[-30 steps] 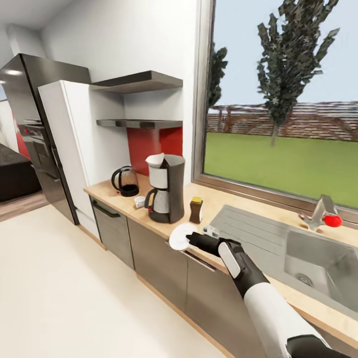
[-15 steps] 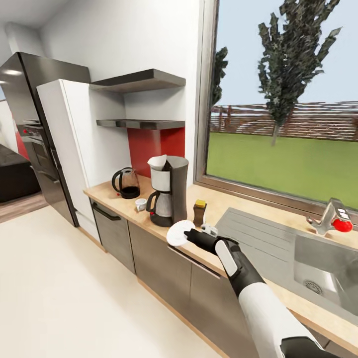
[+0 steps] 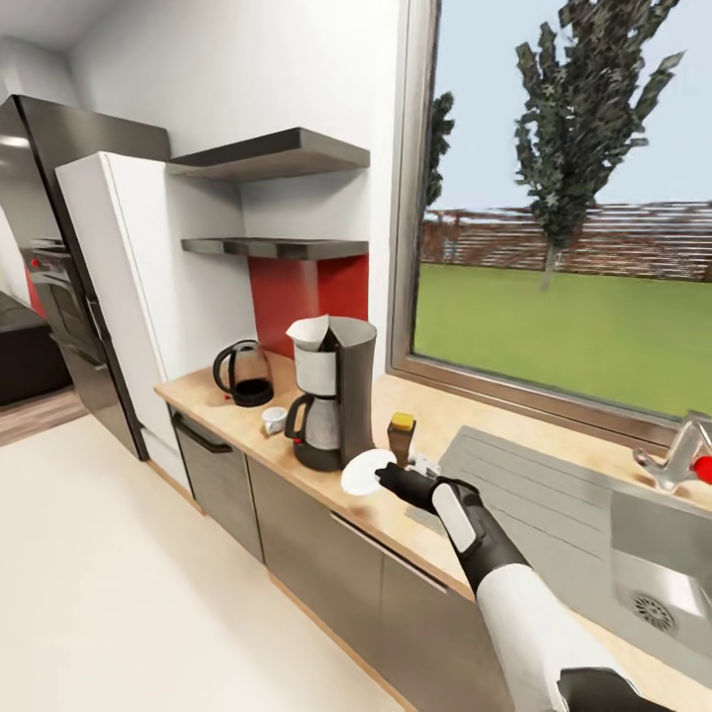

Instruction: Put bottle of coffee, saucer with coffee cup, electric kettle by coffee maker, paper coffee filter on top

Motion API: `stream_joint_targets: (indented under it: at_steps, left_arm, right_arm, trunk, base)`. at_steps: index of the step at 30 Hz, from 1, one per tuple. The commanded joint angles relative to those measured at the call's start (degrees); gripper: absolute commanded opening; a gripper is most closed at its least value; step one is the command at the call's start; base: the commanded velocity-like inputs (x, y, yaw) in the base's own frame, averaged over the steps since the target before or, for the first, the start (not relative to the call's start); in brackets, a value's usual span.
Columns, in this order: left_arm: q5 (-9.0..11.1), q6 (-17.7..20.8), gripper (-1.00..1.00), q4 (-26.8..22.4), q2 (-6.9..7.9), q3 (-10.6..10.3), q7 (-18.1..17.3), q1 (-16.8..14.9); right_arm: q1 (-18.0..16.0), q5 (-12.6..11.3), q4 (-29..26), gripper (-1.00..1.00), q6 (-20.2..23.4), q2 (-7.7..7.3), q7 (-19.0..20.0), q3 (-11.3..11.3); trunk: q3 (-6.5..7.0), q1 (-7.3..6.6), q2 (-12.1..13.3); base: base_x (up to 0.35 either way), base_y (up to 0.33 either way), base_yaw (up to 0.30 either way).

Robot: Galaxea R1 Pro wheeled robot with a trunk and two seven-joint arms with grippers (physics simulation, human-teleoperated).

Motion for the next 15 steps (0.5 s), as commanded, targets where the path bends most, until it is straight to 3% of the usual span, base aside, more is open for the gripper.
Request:
stream_joint_targets:
  at_steps: [1, 10, 15]
  left_arm:
    - [0.44, 0.4, 1.0, -0.27, 0.01, 0.12, 0.16, 0.09]
    - [0.41, 0.38, 1.0, -0.27, 0.05, 0.05, 0.16, 0.09]
    - [0.41, 0.38, 1.0, -0.27, 0.09, -0.02, 0.16, 0.09]
  right_arm:
    - [-0.02, -0.07, 1.42, -1.0, 0.15, 0.08, -5.4, -1.71]
    - [-0.02, -0.14, 8.83, -1.0, -3.23, 0.08, -5.77, -1.76]
    - [-0.02, -0.08, 9.79, -1.0, -3.33, 0.08, -5.77, -1.8]
  trunk:
    - [0.0, 0.04, -0.03]
    - [0.0, 0.04, -0.03]
    - [0.0, 0.04, -0.03]
  base:
    - [0.157, 0.0, 0.0]
    - [0.024, 0.0, 0.0]
    - [0.0, 0.0, 0.0]
